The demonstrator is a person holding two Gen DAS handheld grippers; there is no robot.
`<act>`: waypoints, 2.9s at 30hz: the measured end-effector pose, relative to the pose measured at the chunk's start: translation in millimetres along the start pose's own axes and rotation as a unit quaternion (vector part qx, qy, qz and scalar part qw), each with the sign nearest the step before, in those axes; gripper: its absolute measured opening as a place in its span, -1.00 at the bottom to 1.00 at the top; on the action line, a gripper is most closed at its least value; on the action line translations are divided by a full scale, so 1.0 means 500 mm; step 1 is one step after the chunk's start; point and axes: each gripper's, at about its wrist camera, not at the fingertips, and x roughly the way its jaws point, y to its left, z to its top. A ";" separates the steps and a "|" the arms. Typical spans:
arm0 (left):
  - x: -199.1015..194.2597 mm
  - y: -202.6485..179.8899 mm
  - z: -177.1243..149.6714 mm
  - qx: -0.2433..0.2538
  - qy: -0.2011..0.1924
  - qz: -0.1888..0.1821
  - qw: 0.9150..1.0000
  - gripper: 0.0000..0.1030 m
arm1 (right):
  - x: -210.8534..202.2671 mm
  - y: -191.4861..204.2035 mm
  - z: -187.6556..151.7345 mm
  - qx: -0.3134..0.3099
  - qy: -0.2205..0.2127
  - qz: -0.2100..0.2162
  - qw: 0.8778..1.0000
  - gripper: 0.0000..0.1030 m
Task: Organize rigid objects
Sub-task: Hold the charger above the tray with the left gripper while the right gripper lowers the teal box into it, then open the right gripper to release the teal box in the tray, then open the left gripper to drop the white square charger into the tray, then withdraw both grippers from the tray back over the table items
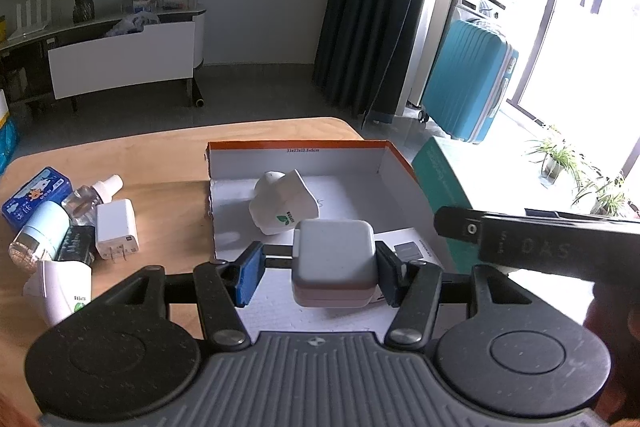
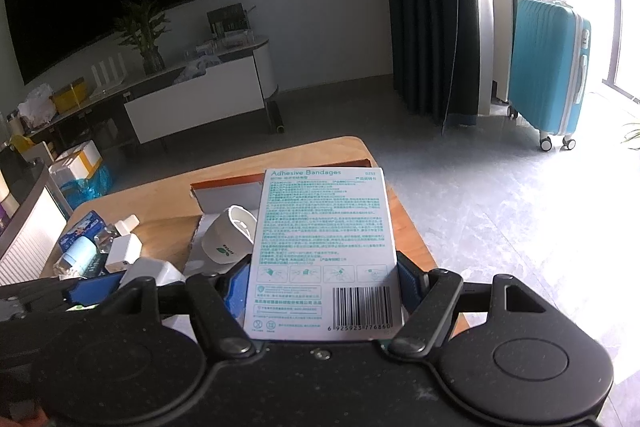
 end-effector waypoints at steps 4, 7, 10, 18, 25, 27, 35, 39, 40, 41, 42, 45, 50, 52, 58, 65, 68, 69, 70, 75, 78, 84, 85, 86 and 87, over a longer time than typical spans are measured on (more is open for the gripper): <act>0.008 0.003 0.003 0.000 0.003 0.001 1.000 0.13 | 0.028 0.002 0.011 -0.006 0.006 -0.002 1.000 0.63; 0.013 0.006 0.004 -0.002 0.005 0.002 1.000 0.13 | 0.055 0.001 0.021 -0.007 0.012 -0.004 1.000 0.63; 0.018 0.008 0.004 -0.003 0.008 0.004 1.000 0.13 | 0.085 0.003 0.031 -0.010 0.019 -0.003 1.000 0.63; 0.028 0.008 0.009 -0.002 0.011 0.006 1.000 0.13 | 0.111 -0.002 0.061 -0.013 -0.023 -0.006 1.000 0.68; 0.046 -0.001 0.012 0.002 0.017 0.001 1.000 0.13 | 0.040 -0.033 0.053 -0.003 -0.048 -0.020 0.999 0.68; 0.057 -0.006 0.014 0.004 0.019 0.001 1.000 0.13 | 0.021 -0.042 0.046 0.000 -0.049 -0.019 0.999 0.68; 0.087 -0.006 0.018 -0.007 0.044 0.007 0.999 0.29 | -0.020 -0.037 0.035 -0.001 -0.055 -0.014 0.998 0.68; 0.062 0.006 0.018 -0.014 0.037 0.011 0.999 0.33 | -0.028 -0.024 0.029 -0.003 -0.051 -0.008 0.999 0.68; 0.056 0.009 0.019 -0.016 0.036 0.013 0.999 0.35 | -0.031 -0.020 0.028 -0.005 -0.052 -0.005 0.999 0.68; 0.049 0.012 0.020 -0.019 0.036 0.016 0.999 0.36 | -0.035 -0.014 0.026 -0.008 -0.052 -0.003 0.999 0.68; 0.042 0.016 0.021 -0.023 0.035 0.020 0.999 0.36 | -0.038 -0.009 0.024 -0.010 -0.051 -0.001 0.999 0.68; 0.017 0.024 0.023 -0.030 0.031 0.028 0.999 0.42 | -0.044 0.010 0.020 -0.016 -0.050 0.009 0.999 0.69; -0.020 0.033 0.026 -0.030 0.031 0.055 0.998 0.59 | -0.055 0.046 0.014 -0.033 -0.048 0.019 0.998 0.71; -0.033 0.039 0.026 -0.032 0.029 0.065 0.997 0.68 | -0.058 0.056 0.012 -0.039 -0.047 0.023 0.998 0.72; -0.061 0.064 0.022 -0.041 0.027 0.086 0.995 0.77 | -0.067 0.083 0.006 -0.048 -0.043 0.031 0.997 0.74; -0.086 0.090 0.014 -0.049 0.022 0.101 0.993 0.81 | -0.067 0.124 -0.007 -0.068 -0.035 0.046 0.996 0.77; -0.096 0.106 0.011 -0.057 0.020 0.109 0.992 0.81 | -0.066 0.146 -0.009 -0.077 -0.032 0.054 0.995 0.77; -0.099 0.112 0.010 -0.059 0.020 0.112 0.992 0.81 | -0.065 0.150 -0.009 -0.079 -0.032 0.056 0.995 0.77; -0.103 0.118 0.008 -0.062 0.019 0.115 0.991 0.81 | -0.064 0.157 -0.009 -0.082 -0.031 0.059 0.994 0.77; -0.119 0.142 0.005 -0.072 0.014 0.123 0.990 0.81 | -0.058 0.187 -0.010 -0.094 -0.027 0.070 0.993 0.78; -0.126 0.156 0.001 -0.079 0.011 0.126 0.989 0.81 | -0.055 0.205 -0.012 -0.101 -0.024 0.076 0.992 0.78; -0.142 0.185 -0.014 -0.093 0.008 0.133 0.987 0.81 | -0.050 0.235 -0.021 -0.115 -0.017 0.087 0.989 0.78; -0.144 0.191 -0.017 -0.096 0.009 0.134 0.986 0.81 | -0.049 0.240 -0.023 -0.117 -0.015 0.089 0.989 0.78; -0.147 0.198 -0.021 -0.099 0.009 0.136 0.986 0.81 | -0.048 0.244 -0.025 -0.119 -0.013 0.091 0.989 0.78; -0.150 0.204 -0.024 -0.102 0.008 0.138 0.985 0.81 | -0.046 0.250 -0.028 -0.121 -0.012 0.094 0.988 0.78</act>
